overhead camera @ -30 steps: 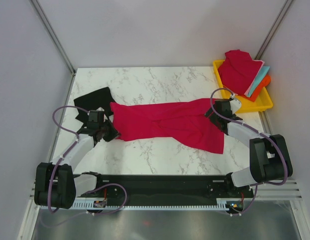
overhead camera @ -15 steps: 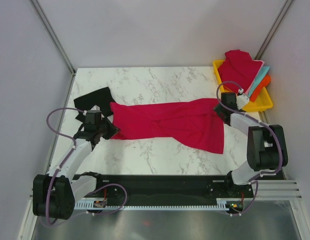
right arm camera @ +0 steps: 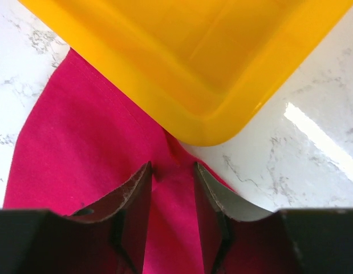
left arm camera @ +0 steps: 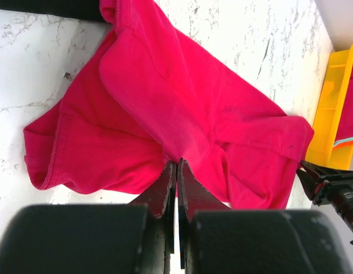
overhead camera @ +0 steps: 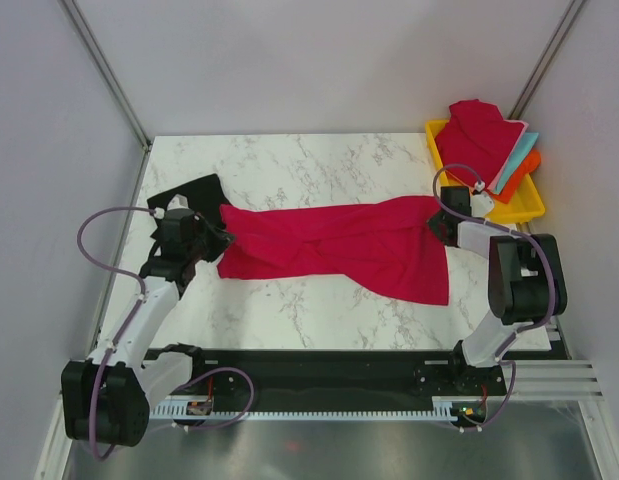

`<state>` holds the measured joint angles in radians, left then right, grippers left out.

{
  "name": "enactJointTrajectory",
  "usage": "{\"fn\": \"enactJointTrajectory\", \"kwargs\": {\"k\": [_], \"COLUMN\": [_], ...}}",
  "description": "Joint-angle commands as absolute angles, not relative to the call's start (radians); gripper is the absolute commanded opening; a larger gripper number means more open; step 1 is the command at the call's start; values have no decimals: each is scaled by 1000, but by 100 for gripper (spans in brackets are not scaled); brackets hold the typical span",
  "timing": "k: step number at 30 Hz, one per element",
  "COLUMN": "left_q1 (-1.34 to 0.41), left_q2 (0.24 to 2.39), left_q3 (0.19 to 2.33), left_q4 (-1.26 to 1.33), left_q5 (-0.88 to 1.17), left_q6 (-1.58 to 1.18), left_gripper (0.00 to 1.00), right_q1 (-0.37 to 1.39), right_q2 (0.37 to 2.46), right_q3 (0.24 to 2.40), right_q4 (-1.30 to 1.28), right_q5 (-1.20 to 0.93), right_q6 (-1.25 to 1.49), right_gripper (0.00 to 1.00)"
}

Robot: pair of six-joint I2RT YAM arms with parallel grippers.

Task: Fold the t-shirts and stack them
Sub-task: Flatten the tshirt out

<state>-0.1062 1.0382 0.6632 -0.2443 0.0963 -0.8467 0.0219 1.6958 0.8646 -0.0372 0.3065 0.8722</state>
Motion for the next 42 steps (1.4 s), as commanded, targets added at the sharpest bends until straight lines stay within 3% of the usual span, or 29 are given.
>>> {"fn": "enactJointTrajectory", "kwargs": {"k": [1,4,8,16,21,37,40,42], "left_q1": [-97,-97,-97,-97,-97,-97,-97,-97], "left_q2": [985,954,925,933,942,950,951,950], "left_q3": [632,637,624,626,629,630,632,632], "left_q4": [-169,-172,-170,-172,-170,-170,-172,-170], "left_q5": [80,69,63,72,87,100,103,103], "left_q6": [-859,-850,-848,-845,-838,-834,-834,-831], "left_gripper": [2,2,2,2,2,2,2,2], "right_q1": [20,18,18,20,21,18,18,18], "right_q2": [1726,1726,1691,1658,1628,1709,1709,1691], "right_q3": [896,897,885,877,873,900,908,904], "right_q4": [-8,-8,-14,-9,-8,-8,-11,-11], "right_q5": [293,302,333,331,333,354,364,377], "right_q6": [903,902,900,891,879,879,876,873], "right_gripper": [42,44,53,47,51,49,43,26]}}
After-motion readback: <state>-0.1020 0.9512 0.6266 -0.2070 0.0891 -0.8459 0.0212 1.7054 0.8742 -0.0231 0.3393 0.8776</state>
